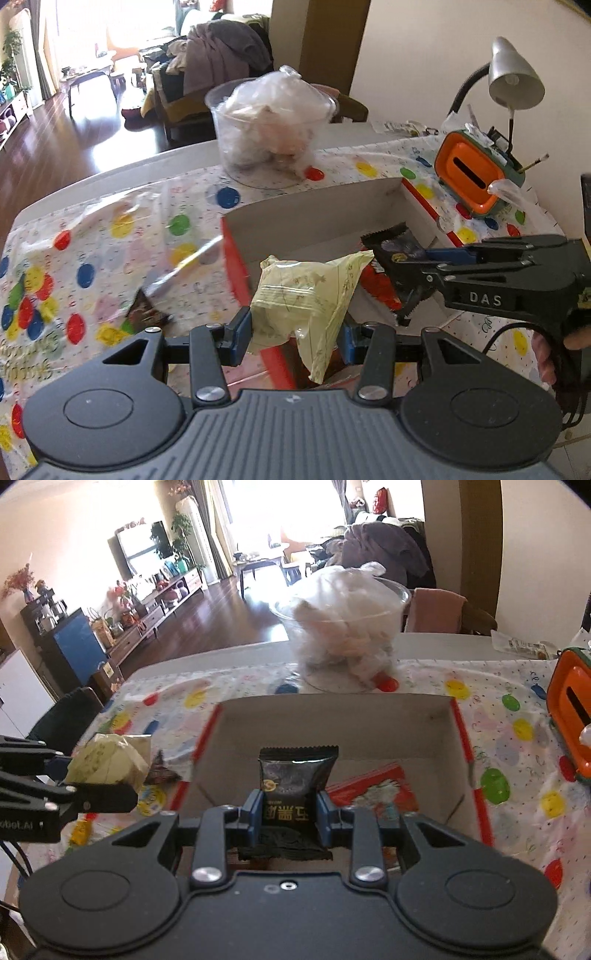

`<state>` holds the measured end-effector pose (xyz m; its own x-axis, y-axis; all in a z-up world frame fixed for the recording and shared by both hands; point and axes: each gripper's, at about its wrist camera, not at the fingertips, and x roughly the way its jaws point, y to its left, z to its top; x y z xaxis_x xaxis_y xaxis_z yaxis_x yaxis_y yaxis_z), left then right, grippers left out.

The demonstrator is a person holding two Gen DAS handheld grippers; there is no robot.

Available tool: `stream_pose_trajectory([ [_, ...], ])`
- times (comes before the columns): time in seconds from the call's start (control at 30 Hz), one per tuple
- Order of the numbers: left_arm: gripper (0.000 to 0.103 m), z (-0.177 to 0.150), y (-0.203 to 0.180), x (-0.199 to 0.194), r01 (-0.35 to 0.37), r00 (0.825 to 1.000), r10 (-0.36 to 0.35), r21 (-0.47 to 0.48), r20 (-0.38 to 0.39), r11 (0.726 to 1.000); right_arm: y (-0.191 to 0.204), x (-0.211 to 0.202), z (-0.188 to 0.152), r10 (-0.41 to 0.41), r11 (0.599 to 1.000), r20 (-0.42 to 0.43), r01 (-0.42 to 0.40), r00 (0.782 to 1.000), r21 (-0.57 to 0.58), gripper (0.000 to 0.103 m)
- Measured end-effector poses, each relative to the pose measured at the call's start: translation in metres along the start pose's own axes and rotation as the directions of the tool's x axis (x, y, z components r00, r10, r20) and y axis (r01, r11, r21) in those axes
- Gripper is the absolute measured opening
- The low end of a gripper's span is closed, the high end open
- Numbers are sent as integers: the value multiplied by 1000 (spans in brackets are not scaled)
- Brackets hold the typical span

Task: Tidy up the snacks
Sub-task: 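Carry the pale yellow packet and black packet over the cardboard box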

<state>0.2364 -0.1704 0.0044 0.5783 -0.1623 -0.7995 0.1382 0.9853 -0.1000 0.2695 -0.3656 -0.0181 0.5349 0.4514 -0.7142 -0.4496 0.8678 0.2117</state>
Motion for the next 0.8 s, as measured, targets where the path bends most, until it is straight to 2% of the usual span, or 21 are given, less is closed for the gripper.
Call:
stream_pose_trajectory([
  [0.23,46,16,-22,41,-19,998,18,-7,-60,1000,-31,17,14,-17,999,-25,16,1000,-32,29],
  [0.47,46,30,-35,81,-55,989,54,-8,-136,998,-46,41,24,-16,997,-77,11,997,-74,29],
  [0.8,46,54,-36,135,-115,954,96,-51,-285,992,-56,73,32,-8,994,-155,-10,988,-113,29],
])
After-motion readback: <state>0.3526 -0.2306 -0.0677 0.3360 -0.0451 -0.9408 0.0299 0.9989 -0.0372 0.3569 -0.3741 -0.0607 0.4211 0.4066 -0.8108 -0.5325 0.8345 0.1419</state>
